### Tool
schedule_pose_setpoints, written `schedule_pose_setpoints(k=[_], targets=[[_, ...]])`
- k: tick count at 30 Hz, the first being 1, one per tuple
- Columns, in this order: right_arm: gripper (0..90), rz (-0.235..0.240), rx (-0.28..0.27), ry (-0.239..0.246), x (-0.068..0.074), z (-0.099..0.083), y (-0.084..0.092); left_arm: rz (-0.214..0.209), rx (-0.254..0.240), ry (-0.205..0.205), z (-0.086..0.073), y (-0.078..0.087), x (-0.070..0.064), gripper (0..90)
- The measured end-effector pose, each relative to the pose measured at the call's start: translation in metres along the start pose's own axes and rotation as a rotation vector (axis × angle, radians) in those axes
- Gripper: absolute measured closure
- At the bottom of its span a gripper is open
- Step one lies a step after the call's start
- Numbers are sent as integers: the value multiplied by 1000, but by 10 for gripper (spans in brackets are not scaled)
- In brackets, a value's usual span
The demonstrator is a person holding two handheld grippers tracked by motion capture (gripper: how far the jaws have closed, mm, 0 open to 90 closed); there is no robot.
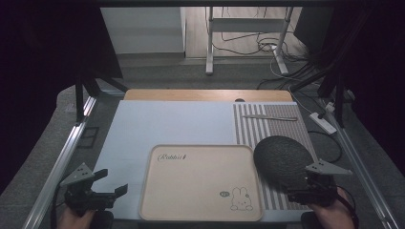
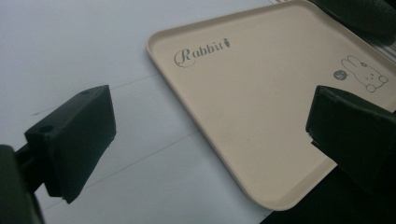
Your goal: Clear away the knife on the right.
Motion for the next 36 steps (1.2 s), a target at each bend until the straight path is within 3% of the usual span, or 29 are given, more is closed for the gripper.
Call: schedule_pose_setpoints(k=[12, 22, 25, 29, 36], targets=[[0, 28, 11, 35, -3, 3, -7, -3, 2, 2, 0, 0, 0, 26], [0, 80, -21, -7, -7, 12, -15, -4, 6, 6, 0, -1, 1, 26], [0, 76, -20, -6, -8, 14, -17, -4, 7, 6, 0, -1, 1, 26], [0, 92, -37, -44, -8, 19, -17, -5, 6, 9, 0, -1, 1, 26], [0, 60, 20, -38, -12, 24, -32, -8, 4, 17, 0, -1, 2, 25]])
Point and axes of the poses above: each handheld gripper's, and its own axes: y roughly backward along the jaws, z roughly out of its top, x roughly to its left, the point moved 2 cm from there along -y, roughly forward along the jaws, and after that the axes turned 5 degrees about -y, right-handed, at the moved point
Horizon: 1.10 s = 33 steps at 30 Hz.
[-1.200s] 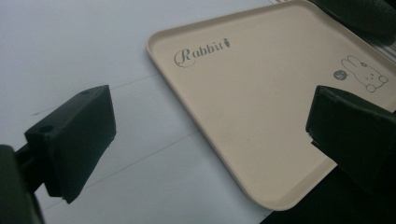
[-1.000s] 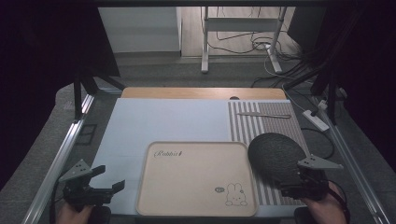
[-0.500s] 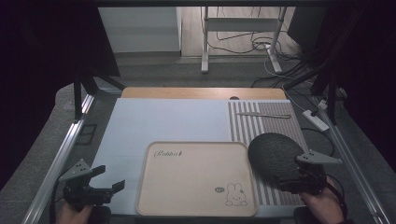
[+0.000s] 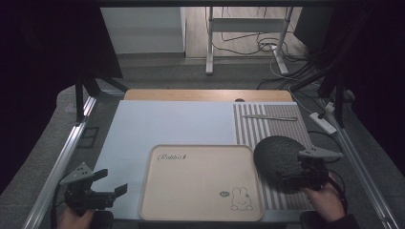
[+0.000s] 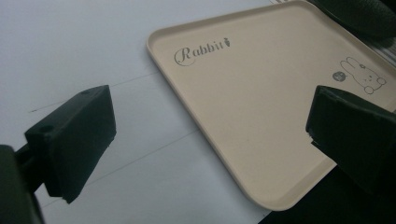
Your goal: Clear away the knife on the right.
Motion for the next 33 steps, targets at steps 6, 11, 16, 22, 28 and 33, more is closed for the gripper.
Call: schedule_pose_setpoints(k=[6, 11, 16, 22, 28, 33], targets=[[0, -18, 19, 16, -4, 6, -12, 0, 1, 3, 0, 0, 0, 26], [0, -38, 27, 33, -7, 12, -21, 0, 3, 1, 0, 0, 0, 26], [0, -66, 51, 50, -12, 19, -33, 0, 4, 0, 0, -1, 0, 26], [0, -88, 63, 61, -19, 28, -49, 0, 4, 1, 0, -1, 0, 26], [0, -82, 92, 44, -25, 30, -60, -1, 5, 1, 0, -1, 0, 26], [0, -91, 100, 38, -30, 35, -66, -2, 6, 2, 0, -1, 1, 26]])
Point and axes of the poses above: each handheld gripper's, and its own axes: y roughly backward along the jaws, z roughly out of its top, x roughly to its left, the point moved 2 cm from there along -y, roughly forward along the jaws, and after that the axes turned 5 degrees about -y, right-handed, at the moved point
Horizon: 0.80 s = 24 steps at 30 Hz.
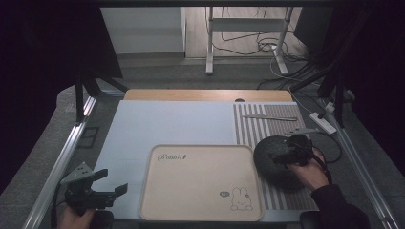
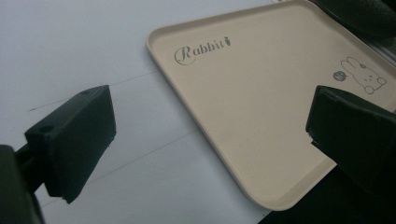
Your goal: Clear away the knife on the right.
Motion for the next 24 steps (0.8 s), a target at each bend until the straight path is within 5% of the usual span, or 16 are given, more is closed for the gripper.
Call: schedule_pose_setpoints(k=[24], targets=[[0, -62, 26, -60, -36, 27, -32, -3, 4, 0, 0, 0, 0, 25]])
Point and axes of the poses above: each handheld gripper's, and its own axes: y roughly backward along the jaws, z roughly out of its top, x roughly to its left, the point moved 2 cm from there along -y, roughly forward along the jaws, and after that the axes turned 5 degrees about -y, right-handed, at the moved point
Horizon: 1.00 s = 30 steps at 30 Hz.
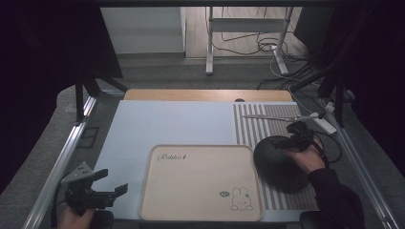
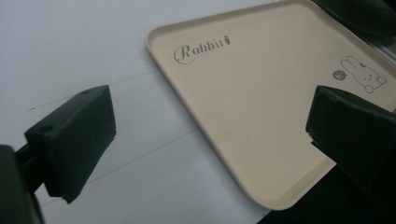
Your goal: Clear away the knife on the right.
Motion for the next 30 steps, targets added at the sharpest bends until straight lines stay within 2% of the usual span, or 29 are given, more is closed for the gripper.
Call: schedule_pose_setpoints(k=[7, 12, 23, 28, 30], targets=[[0, -32, 18, -32, -11, 11, -13, -1, 0, 1, 0, 0, 0, 25], [0, -68, 20, -15, -18, 22, -23, -3, 0, 0, 0, 0, 0, 25], [0, -87, 30, -9, -27, 38, -43, -5, 1, -2, 0, 0, 0, 26], [0, -112, 45, -9, -36, 42, -54, -7, 1, -1, 0, 0, 0, 26], [27, -117, 51, -8, -40, 44, -57, -7, 1, -2, 0, 0, 0, 26]])
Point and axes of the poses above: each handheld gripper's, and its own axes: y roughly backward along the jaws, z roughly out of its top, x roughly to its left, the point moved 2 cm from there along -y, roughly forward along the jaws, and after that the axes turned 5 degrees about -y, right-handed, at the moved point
